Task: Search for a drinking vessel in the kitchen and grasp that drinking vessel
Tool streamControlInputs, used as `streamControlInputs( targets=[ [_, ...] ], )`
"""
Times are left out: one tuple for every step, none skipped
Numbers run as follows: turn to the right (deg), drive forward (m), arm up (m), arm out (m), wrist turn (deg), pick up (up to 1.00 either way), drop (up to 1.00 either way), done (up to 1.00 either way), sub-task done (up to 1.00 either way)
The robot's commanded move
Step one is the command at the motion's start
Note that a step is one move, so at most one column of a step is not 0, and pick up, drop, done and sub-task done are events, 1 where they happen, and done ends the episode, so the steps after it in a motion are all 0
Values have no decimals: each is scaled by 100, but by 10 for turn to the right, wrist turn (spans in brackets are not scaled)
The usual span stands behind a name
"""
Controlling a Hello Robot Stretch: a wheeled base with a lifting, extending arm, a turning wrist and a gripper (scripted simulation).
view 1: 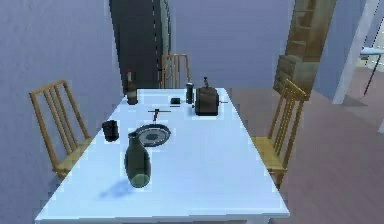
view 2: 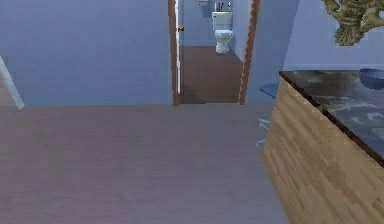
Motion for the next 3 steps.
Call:
streamControlInputs(
  targets=[
    [-90,0,0,0,0,0,0,0,0],
    [0,35,0,0,0,0,0,0,0],
    [-450,0,0,0,0,0,0,0,0]
  ],
)
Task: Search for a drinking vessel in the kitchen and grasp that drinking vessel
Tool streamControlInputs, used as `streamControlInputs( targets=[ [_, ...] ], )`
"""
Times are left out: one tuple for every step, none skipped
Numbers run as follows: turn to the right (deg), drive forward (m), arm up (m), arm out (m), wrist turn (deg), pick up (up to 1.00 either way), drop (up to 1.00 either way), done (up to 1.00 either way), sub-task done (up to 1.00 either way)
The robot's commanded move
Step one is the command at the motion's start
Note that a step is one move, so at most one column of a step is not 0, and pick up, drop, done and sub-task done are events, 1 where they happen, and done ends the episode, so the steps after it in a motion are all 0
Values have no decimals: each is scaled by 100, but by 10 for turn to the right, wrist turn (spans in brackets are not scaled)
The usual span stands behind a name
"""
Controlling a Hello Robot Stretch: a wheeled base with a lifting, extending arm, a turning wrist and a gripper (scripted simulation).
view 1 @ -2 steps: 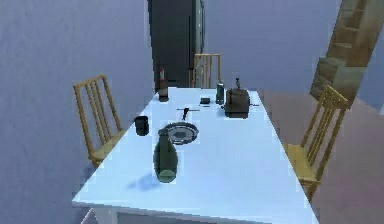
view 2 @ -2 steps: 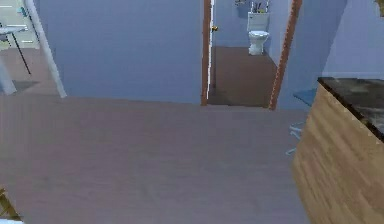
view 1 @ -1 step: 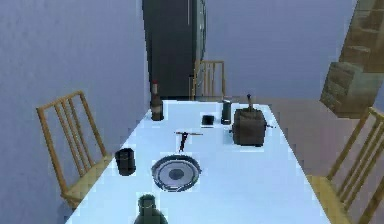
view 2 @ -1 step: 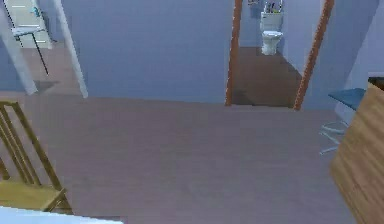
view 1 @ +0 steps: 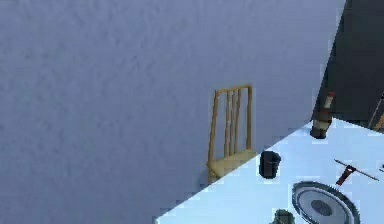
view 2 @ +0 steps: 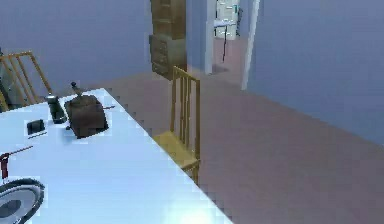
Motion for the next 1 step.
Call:
streamControlInputs(
  targets=[
    [-450,0,0,0,0,0,0,0,0]
  ],
)
